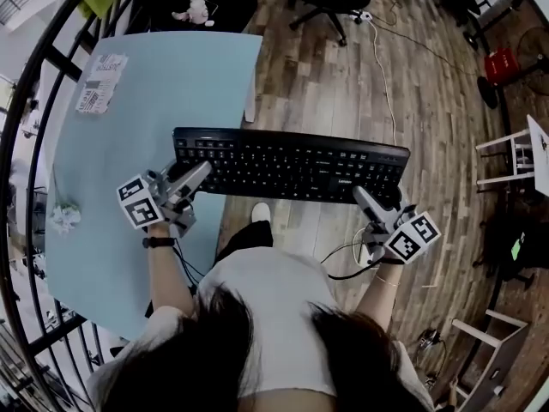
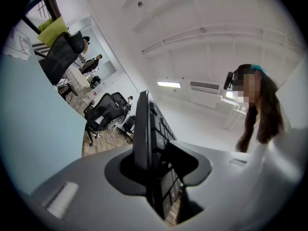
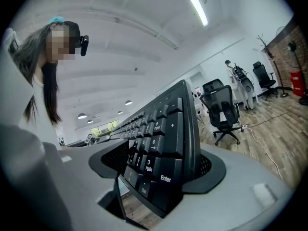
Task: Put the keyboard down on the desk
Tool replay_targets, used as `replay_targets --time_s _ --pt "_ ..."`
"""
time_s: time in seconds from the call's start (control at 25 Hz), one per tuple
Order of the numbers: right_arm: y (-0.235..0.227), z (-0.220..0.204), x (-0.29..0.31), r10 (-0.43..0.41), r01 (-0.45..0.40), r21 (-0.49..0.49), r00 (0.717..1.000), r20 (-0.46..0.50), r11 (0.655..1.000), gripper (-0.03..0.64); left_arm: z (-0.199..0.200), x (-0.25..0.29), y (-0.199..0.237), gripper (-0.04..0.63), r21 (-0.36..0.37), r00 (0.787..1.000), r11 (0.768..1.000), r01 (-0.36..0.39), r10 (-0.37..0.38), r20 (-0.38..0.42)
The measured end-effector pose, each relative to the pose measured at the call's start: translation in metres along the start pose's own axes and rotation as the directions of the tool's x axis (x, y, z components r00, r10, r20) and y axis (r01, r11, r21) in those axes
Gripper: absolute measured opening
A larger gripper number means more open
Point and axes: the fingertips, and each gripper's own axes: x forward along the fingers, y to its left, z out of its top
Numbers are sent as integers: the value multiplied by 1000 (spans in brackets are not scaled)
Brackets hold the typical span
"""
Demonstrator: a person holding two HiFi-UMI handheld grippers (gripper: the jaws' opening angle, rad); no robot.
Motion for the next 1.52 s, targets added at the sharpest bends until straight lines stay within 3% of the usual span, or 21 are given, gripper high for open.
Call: replay_targets --time_s 0.2,0.4,0.52,0.72,0.8,0.88,0.96,1.12,1.16,1.2,1.24,1.32,1.36,1.4,1.44,1.52 --pt "-18 11 28 37 -38 -4 998 -50 999 319 3 4 18 195 -27 998 999 -45 46 42" --pt "-9 14 95 150 -151 7 980 -130 989 319 20 -37 38 195 -54 981 986 -155 160 112" --pt "4 14 144 252 -255 11 949 -188 967 319 28 -72 44 195 -66 951 967 -244 252 181" --pt "37 8 232 419 -430 16 870 -262 903 319 43 -134 53 195 -85 869 919 -385 392 300" --pt "49 6 262 480 -495 24 830 -284 869 319 47 -152 53 195 -91 829 894 -439 442 343" --pt "64 5 296 548 -566 37 776 -312 823 319 52 -172 51 196 -105 774 860 -500 498 390" --pt "83 4 335 621 -646 52 704 -346 761 319 55 -192 49 196 -128 700 814 -566 557 446" --pt "116 2 406 743 -786 95 527 -412 610 319 55 -217 40 196 -195 522 706 -681 654 547" --pt "117 3 411 758 -804 104 497 -422 585 319 52 -215 35 196 -208 492 688 -696 667 560" --pt "110 5 401 753 -796 103 509 -417 596 319 49 -207 31 196 -202 505 695 -691 663 553" --pt "93 9 367 709 -743 84 589 -388 664 319 50 -190 32 196 -167 586 742 -650 629 511" --pt "47 16 248 467 -475 30 848 -252 879 319 57 -133 44 196 -63 846 898 -435 432 314" --pt "33 17 194 340 -342 21 922 -187 939 319 57 -108 46 196 -37 920 945 -324 324 220" --pt "27 17 163 272 -272 18 950 -154 962 319 55 -95 44 196 -28 948 964 -266 267 173" --pt "29 17 155 262 -263 17 953 -150 965 319 52 -94 39 196 -27 952 966 -257 258 167" --pt "39 15 173 313 -315 19 933 -177 949 319 52 -111 35 197 -37 931 952 -303 304 203"
